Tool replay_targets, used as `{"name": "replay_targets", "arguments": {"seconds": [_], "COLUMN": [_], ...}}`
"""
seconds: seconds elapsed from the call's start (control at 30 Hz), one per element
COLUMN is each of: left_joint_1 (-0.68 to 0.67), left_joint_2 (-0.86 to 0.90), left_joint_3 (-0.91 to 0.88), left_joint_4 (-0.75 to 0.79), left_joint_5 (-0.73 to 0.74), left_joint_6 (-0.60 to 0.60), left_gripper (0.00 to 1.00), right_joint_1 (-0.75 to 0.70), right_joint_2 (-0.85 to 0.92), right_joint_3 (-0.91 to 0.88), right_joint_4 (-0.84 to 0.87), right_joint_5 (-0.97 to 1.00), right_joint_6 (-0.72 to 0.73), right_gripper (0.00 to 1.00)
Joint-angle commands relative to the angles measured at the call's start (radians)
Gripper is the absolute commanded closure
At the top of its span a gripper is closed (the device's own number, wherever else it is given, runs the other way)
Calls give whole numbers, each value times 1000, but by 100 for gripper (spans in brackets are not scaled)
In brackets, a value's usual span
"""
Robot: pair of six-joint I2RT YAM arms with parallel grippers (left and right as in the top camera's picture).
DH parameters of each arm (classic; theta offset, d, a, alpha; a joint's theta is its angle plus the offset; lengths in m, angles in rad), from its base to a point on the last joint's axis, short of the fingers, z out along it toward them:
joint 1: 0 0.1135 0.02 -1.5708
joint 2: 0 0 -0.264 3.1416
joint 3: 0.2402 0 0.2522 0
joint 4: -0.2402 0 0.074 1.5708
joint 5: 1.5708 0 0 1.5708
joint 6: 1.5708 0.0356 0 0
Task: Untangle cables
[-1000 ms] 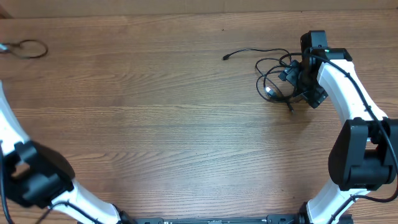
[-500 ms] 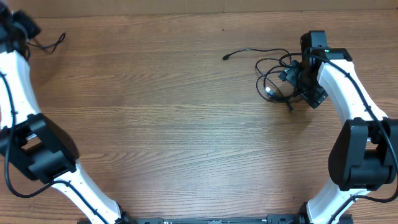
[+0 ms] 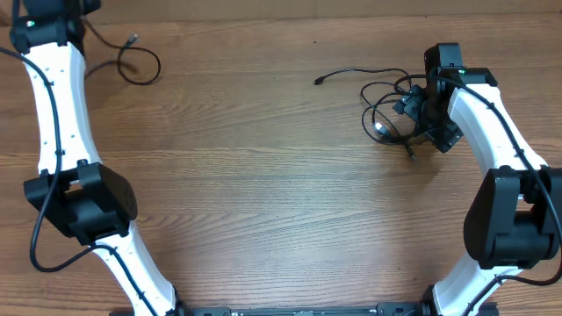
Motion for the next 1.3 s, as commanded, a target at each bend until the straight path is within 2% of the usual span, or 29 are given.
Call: {"name": "replay_targets", "arguments": {"seconds": [0.0,0.07,0.2,0.27,0.3,0.33,0.4,0.53,0.67,0.93,1.0,1.1,1.27], "left_joint_1": [83,129,176,180,180,180,182,195,196,170,161,132,39], "left_joint_2": [57,91,178,219,235,251,253,216,116,-167,-194,-205,-195], "left_joint_3": [11,11,11,11,11,11,13,43,101,102,102,102,97], "left_joint_4": [8,5,3,-6,-23,-51,-82,-145,-225,-375,-443,-596,-775], "left_joint_5": [-68,-19,117,131,130,122,108,137,266,569,677,852,864], "left_joint_6": [-84,-127,-134,-134,-134,-133,-134,-201,-224,-246,-218,-95,3], "left_gripper": [91,91,91,87,77,55,0,0,0,0,0,0,0], "right_joint_1": [5,5,5,5,5,5,5,5,5,5,5,5,5], "right_joint_2": [3,3,3,3,3,3,3,3,3,3,3,3,3], "right_joint_3": [1,1,1,1,1,1,1,1,1,1,1,1,1], "right_joint_4": [1,1,1,1,1,1,1,1,1,1,1,1,43], "right_joint_5": [-1,-1,-1,-1,-1,-1,-1,-1,-1,-1,-1,-1,-2], "right_joint_6": [-5,-5,-5,-5,-5,-5,-5,-5,-5,-5,-5,-5,-5], "right_gripper": [0,0,0,0,0,0,0,0,0,0,0,0,0]}}
